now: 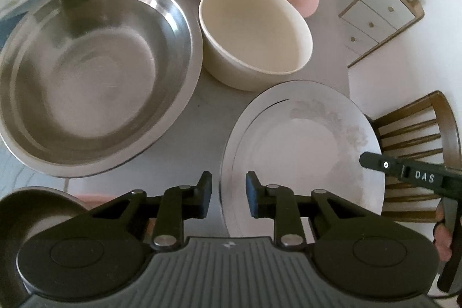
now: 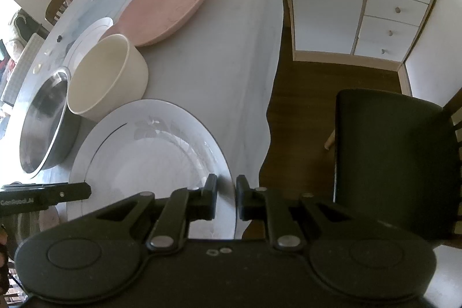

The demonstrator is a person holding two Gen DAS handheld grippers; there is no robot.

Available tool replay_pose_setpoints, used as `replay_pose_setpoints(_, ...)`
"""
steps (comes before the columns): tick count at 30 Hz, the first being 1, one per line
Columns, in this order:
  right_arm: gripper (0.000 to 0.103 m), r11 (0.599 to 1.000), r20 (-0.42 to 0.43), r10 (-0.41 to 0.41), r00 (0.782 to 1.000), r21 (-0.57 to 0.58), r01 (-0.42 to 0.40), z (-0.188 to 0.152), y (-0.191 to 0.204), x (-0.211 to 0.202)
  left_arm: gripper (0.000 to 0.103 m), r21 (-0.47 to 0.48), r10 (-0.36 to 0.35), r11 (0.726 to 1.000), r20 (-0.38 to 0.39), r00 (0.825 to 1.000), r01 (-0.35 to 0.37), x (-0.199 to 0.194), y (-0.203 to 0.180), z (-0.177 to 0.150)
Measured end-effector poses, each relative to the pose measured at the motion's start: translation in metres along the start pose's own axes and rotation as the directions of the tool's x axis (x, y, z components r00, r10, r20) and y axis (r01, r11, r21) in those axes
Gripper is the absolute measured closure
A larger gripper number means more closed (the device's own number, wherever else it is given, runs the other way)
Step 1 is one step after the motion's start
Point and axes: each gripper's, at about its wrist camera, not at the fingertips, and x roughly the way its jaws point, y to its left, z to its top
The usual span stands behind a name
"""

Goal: Organize plates and bowls

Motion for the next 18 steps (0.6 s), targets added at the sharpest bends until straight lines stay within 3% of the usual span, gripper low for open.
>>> replay_pose_setpoints(5,0.087,1.0,-0.003,-0.005,1.0,0.0,0.005,0.001,0.001,0.001,0.079,-0.078,-0.065,0.995,-0.03,0.997,0.063,-0.012,0.013,0.008)
replay_pose_setpoints(13,0.082,1.0,-0.012,-0.012,1.0,-0.01,0.012,0.0,0.006,0.007,0.079,-0.144,-0.099,0.986,-0.086,0.991,0.087,-0.033,0.037,0.021)
replay_pose_setpoints(15,0.082,1.0,-0.013,-0.012,1.0,-0.009,0.012,0.0,0.006,0.007,0.079,-0.128,-0.121,0.985,-0.068,0.99,0.112,-0.043,0.033,0.027)
replay_pose_setpoints(18,0.082,1.0,-0.016,-0.013,1.0,-0.009,0.013,0.001,0.006,0.007,0.079,-0.05,-0.057,0.997,-0.061,0.997,0.054,-0.041,0.022,0.027)
